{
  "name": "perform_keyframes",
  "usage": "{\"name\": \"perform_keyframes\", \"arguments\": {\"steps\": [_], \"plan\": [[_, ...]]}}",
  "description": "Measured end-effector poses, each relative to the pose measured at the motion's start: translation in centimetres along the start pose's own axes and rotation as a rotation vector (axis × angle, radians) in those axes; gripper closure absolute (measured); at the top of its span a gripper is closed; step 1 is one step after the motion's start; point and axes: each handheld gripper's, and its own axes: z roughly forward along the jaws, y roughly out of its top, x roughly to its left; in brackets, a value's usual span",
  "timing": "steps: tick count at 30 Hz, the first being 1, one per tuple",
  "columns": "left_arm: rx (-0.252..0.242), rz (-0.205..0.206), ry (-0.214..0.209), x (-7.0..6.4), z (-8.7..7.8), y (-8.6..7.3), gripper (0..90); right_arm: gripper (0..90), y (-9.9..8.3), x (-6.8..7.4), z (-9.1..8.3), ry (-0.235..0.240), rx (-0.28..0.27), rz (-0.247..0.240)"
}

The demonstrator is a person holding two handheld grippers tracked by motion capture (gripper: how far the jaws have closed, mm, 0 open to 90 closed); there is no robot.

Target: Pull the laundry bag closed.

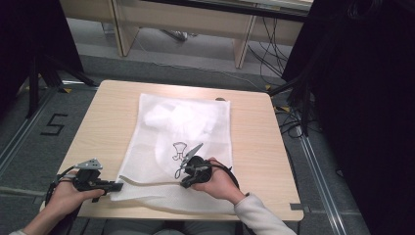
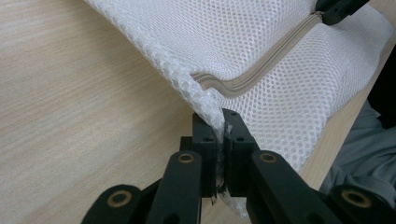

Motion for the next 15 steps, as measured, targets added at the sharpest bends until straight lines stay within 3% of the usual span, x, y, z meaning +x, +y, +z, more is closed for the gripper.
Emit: {"name": "perform_keyframes", "arguments": {"steps": [15], "plan": [[-0.015,-0.002,0.006,-0.01,0.09,-0.08,84.7,82.2,-0.45,-0.11,-0.24,-0.01,0.007,0.02]]}}
